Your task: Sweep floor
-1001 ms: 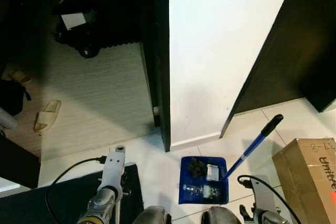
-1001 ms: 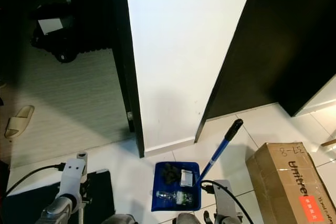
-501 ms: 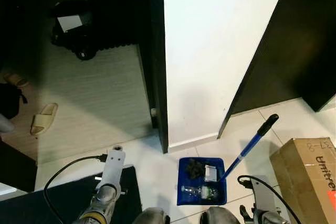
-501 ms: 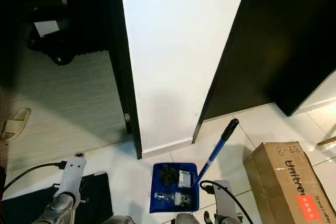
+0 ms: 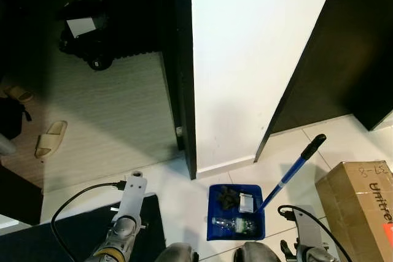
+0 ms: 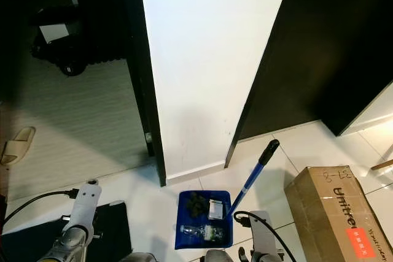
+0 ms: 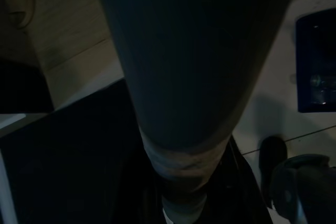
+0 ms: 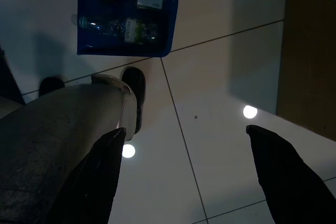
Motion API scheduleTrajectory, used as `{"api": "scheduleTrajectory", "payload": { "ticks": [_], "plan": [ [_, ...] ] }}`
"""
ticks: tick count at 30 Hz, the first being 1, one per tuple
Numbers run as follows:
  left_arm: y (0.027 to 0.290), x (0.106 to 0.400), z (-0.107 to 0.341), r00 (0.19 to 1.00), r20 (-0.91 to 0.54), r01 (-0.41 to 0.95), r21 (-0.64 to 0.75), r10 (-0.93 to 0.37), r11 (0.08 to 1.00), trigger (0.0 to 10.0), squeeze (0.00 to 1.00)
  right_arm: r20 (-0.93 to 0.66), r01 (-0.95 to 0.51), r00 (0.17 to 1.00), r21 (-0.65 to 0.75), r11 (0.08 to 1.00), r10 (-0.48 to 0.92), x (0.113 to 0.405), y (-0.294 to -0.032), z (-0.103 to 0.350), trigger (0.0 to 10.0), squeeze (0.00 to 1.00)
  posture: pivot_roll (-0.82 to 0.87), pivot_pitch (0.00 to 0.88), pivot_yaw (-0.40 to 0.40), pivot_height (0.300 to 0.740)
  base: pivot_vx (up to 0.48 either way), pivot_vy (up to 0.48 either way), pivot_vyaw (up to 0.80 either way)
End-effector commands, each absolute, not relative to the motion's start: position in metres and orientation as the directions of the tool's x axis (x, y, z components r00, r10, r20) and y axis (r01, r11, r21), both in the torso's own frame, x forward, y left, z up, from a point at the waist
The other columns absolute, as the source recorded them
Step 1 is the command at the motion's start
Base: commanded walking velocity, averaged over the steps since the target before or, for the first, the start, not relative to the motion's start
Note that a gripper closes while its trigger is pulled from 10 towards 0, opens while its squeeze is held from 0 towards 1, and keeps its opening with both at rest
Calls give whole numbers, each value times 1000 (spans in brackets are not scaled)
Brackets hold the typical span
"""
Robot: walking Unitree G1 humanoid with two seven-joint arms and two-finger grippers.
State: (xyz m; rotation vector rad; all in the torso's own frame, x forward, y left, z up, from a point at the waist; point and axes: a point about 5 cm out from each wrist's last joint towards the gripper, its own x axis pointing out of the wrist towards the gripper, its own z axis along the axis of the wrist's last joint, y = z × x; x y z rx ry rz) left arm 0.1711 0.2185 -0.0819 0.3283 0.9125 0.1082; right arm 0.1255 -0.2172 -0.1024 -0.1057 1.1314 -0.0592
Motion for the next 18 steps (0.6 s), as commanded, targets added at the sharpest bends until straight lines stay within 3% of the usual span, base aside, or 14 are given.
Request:
{"api": "scheduleTrajectory", "payload": {
  "ticks": [1, 15, 16, 18],
  "plan": [
    [225, 166, -83, 588, -762, 79, 388, 272, 918, 10000, 0, -901, -7, 420, -119, 993, -105, 124, -219, -103, 10000, 0, 51, 0, -14, 740, 0, 0, 0],
    [227, 167, -82, 594, -743, 81, 437, 308, 896, 10000, 0, -903, -9, 418, -116, 993, -101, 123, -216, -103, 10000, 0, 57, 0, -15, 740, 0, 0, 0],
    [245, 163, -79, 587, -743, 64, 440, 323, 896, 10000, 0, -903, -9, 417, -115, 993, -101, 122, -216, -104, 10000, 0, 59, 0, -12, 740, 0, 0, 0],
    [259, 159, -77, 581, -745, 51, 434, 327, 899, 10000, 0, -903, -8, 417, -115, 993, -101, 122, -216, -104, 10000, 0, 58, 0, -10, 740, 0, 0, 0]
  ]
}}
